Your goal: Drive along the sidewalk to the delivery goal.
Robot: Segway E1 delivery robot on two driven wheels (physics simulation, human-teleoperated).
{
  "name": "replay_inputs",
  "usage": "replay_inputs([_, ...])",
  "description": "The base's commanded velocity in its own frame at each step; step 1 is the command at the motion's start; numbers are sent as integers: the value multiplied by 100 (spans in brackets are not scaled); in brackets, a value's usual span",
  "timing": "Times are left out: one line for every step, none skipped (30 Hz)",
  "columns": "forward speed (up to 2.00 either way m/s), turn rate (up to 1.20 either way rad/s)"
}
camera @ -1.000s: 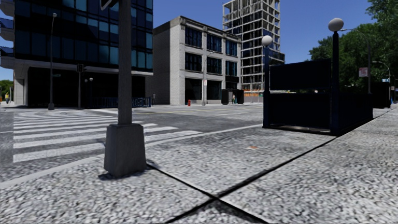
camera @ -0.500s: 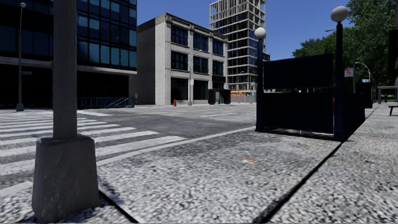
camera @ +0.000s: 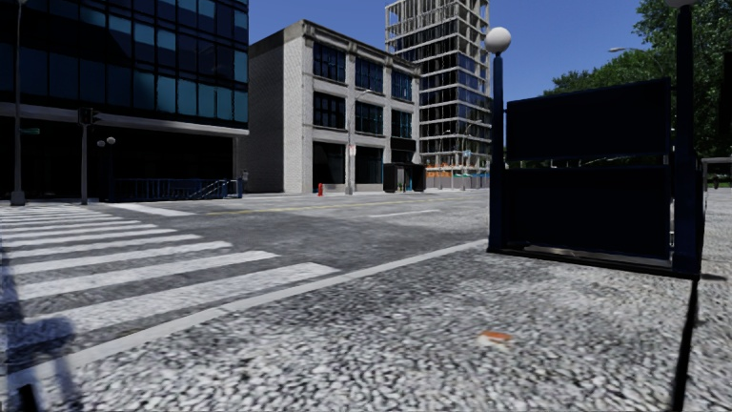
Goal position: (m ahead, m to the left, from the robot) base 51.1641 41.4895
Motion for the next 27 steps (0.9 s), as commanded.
replay_inputs([145,18])
replay_inputs([145,30])
replay_inputs([145,39])
replay_inputs([145,46])
replay_inputs([145,46])
replay_inputs([145,48])
replay_inputs([145,49])
replay_inputs([145,49])
replay_inputs([145,49])
replay_inputs([145,49])
replay_inputs([145,49])
replay_inputs([145,51])
replay_inputs([145,51])
replay_inputs([145,56])
replay_inputs([145,59])
replay_inputs([145,60])
replay_inputs([145,60])
replay_inputs([145,60])
replay_inputs([145,60])
replay_inputs([145,60])
replay_inputs([145,60])
replay_inputs([145,60])
replay_inputs([145,60])
replay_inputs([145,60])
replay_inputs([145,60])
replay_inputs([145,60])
replay_inputs([145,60])
